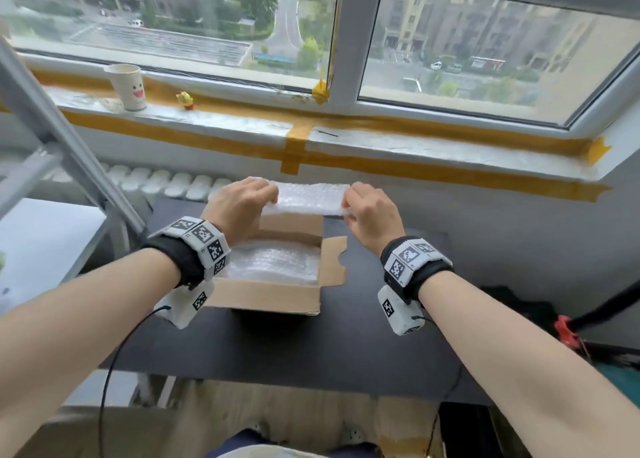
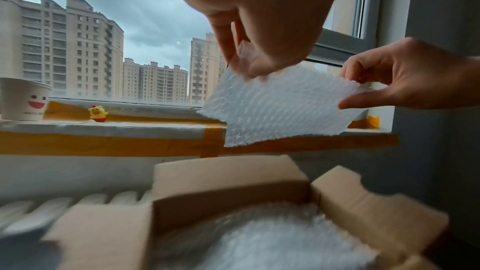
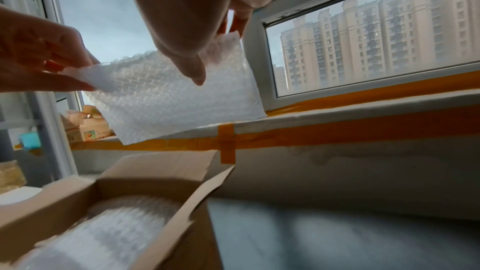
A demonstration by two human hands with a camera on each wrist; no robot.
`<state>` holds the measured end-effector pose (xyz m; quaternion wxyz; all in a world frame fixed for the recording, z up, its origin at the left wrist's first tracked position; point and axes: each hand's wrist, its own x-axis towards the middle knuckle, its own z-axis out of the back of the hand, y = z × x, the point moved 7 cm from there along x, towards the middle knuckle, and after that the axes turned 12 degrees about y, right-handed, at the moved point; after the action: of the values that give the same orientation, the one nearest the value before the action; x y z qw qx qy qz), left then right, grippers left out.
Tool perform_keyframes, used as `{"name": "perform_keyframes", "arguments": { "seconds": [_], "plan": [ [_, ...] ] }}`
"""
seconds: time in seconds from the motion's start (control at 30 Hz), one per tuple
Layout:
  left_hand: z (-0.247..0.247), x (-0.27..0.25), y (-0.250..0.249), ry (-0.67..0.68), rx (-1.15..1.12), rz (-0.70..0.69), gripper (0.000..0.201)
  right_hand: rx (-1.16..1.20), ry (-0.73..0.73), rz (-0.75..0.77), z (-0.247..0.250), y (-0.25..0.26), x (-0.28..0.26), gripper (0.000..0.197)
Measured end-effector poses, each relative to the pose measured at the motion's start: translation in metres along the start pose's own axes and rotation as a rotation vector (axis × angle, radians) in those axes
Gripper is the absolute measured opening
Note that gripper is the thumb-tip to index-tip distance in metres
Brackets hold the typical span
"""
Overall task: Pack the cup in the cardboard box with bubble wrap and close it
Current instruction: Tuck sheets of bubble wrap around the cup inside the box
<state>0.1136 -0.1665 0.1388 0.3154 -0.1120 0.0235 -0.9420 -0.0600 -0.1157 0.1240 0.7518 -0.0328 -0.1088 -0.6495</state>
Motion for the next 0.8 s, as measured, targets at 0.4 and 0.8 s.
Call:
{"name": "perform_keyframes", "arguments": {
  "seconds": [0.4,0.8],
  "plan": [
    [-0.082,-0.071,0.058,0.382,0.034,-0.141,0.035,-0.055,0.493,0.035,-0.103,0.082,-0.009,0.030],
    [-0.114,-0.080,0.063,0.765,-0.042,0.000,0.029,-0.091,0.847,-0.035,-0.117,0.072,-0.022,0.028]
  ]
}}
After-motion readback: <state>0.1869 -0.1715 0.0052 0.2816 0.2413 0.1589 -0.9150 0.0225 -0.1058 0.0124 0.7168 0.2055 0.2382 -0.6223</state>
